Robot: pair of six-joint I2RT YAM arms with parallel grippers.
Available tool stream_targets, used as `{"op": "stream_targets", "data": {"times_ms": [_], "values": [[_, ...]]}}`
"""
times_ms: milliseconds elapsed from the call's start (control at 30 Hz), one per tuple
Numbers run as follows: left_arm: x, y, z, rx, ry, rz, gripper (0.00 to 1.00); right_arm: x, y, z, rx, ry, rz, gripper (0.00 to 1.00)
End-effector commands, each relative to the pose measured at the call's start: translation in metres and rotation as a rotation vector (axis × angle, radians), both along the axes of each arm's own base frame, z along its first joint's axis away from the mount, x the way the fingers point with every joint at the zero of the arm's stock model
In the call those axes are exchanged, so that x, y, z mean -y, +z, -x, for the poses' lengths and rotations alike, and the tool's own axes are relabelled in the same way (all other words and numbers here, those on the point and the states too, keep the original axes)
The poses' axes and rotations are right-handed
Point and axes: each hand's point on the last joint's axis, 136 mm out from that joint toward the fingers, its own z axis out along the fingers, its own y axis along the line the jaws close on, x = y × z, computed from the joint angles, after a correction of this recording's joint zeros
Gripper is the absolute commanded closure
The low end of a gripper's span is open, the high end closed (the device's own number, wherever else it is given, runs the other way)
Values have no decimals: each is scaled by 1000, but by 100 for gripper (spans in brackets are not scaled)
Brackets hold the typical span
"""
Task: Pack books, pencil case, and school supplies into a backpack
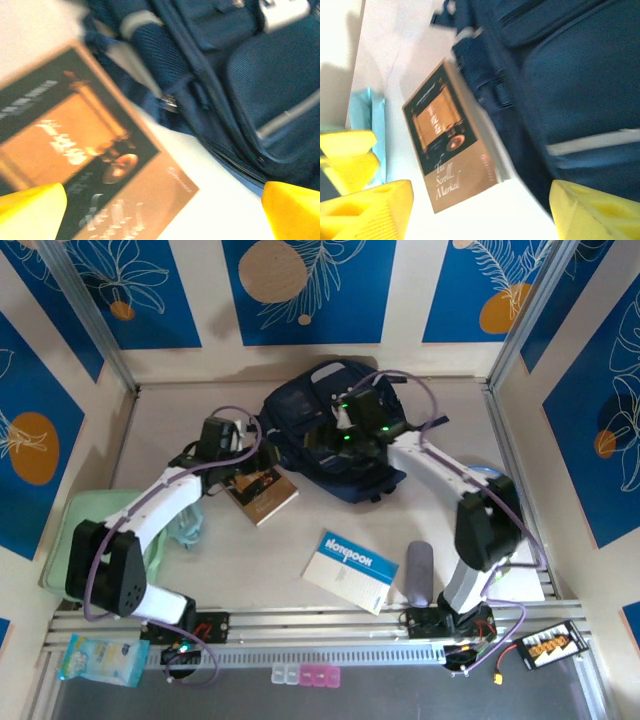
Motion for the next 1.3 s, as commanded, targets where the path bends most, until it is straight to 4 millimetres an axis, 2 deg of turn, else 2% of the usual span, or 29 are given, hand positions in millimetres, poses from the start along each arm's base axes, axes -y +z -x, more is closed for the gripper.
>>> {"op": "stream_targets", "data": {"times_ms": [0, 67, 167, 267, 400, 533, 733, 900, 1033, 1100, 1200, 1267], "values": [[-37, 8, 2, -22, 121, -21, 0, -56, -11, 6, -4, 136, -32, 30], [-51, 8, -1, -30, 166, -16, 0, -83, -25, 7, -24, 187, -13, 33], [-71, 2, -5, -47, 245, -6, 0, -106, -50, 3, -84, 200, 27, 36], [-89, -6, -8, -84, 313, -9, 0, -119, -76, -1, -142, 193, 61, 38], [-95, -3, -17, -83, 326, -10, 0, -129, -105, -2, -191, 188, 105, 39], [-91, -2, -23, -81, 297, -10, 0, -122, -124, 7, -223, 179, 171, 39], [-78, -20, -19, -135, 236, 25, 0, -91, -150, 44, -307, 180, 229, 39], [-64, -41, -2, -211, 191, 75, 0, -61, -155, 83, -357, 200, 278, 39], [-40, -62, 27, -299, 128, 110, 0, -43, -150, 104, -369, 215, 281, 39], [-28, -73, 40, -339, 97, 119, 0, -46, -136, 101, -342, 223, 244, 39], [-12, -84, 54, -383, 56, 127, 3, -55, -105, 81, -267, 203, 179, 39], [-5, -88, 61, -403, 38, 122, 5, -55, -97, 64, -237, 152, 153, 39]]}}
